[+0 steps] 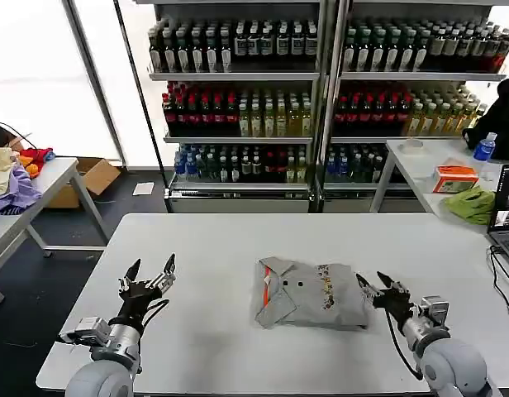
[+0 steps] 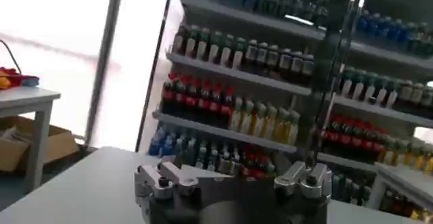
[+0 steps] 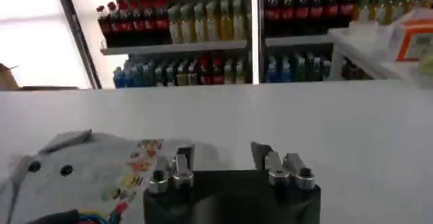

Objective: Fold and organize the clothes.

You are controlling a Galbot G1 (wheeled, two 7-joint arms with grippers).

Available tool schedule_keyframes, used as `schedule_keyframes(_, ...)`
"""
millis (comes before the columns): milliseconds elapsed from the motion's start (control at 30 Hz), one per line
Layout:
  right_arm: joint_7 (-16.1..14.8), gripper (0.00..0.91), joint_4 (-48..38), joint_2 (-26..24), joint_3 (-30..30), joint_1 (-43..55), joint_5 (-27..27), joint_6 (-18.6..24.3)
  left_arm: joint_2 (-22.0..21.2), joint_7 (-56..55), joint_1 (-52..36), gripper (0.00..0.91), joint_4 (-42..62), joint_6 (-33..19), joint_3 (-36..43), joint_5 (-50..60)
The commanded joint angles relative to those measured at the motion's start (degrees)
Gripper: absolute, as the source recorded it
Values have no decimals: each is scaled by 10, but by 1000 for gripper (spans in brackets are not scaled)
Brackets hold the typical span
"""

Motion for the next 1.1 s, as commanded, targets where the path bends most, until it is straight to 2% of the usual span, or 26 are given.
schedule_keyframes(33, 71, 907, 54, 66, -136, 78, -74, 31, 5, 4, 2, 907, 0, -2, -1, -9)
schedule_keyframes(100, 86, 907, 34, 87, -176, 92, -108, 30, 5, 6, 5, 907, 0, -3, -2, -7)
schedule_keyframes(167, 100, 907, 7, 106, -217, 103, -168, -7, 4, 7, 9, 907, 1, -4, -2, -2)
schedule_keyframes(200, 102, 907, -16, 114, -235, 108, -176, -8, 4, 8, 11, 907, 0, -4, -4, -1)
schedule_keyframes(300, 103, 907, -59, 136, -253, 117, -170, -3, 2, 10, 19, 907, -1, -6, -7, -1)
schedule_keyframes(333, 98, 907, -89, 150, -254, 121, -159, 17, 1, 11, 22, 907, 1, -8, -9, -1)
schedule_keyframes(400, 102, 907, -105, 158, -253, 122, -136, 20, 0, 12, 26, 907, 3, -11, -11, -1)
schedule_keyframes(533, 144, 907, -119, 156, -250, 112, -143, 3, -2, 16, 36, 907, 4, -14, -13, -2)
schedule_keyframes(600, 157, 907, -116, 151, -247, 107, -165, -18, -4, 16, 37, 907, 6, -14, -13, -3)
schedule_keyframes(633, 165, 907, -114, 147, -247, 105, -173, -45, -5, 16, 36, 907, 9, -14, -12, -3)
schedule_keyframes(700, 164, 907, -112, 144, -247, 105, -175, -57, -6, 15, 33, 907, 12, -14, -10, -3)
schedule_keyframes(733, 160, 907, -109, 144, -245, 105, -168, -38, -7, 15, 32, 907, 12, -14, -9, -3)
schedule_keyframes(767, 159, 907, -104, 144, -244, 104, -168, -36, -7, 15, 31, 907, 12, -14, -8, -3)
schedule_keyframes(800, 161, 907, -89, 143, -238, 100, -166, -8, -8, 15, 30, 907, 10, -13, -7, -3)
schedule_keyframes(833, 145, 907, -53, 140, -226, 92, -173, 4, -7, 15, 29, 907, 7, -13, -7, -3)
schedule_keyframes(900, 137, 907, -5, 132, -205, 80, -178, 24, -6, 15, 30, 907, 5, -13, -9, -3)
schedule_keyframes(967, 125, 907, 48, 123, -184, 62, -146, 31, -6, 17, 32, 907, 4, -14, -11, -4)
schedule_keyframes(1100, 68, 907, 107, 92, -98, 5, -107, 77, -4, 18, 33, 907, 6, -16, -10, -4)
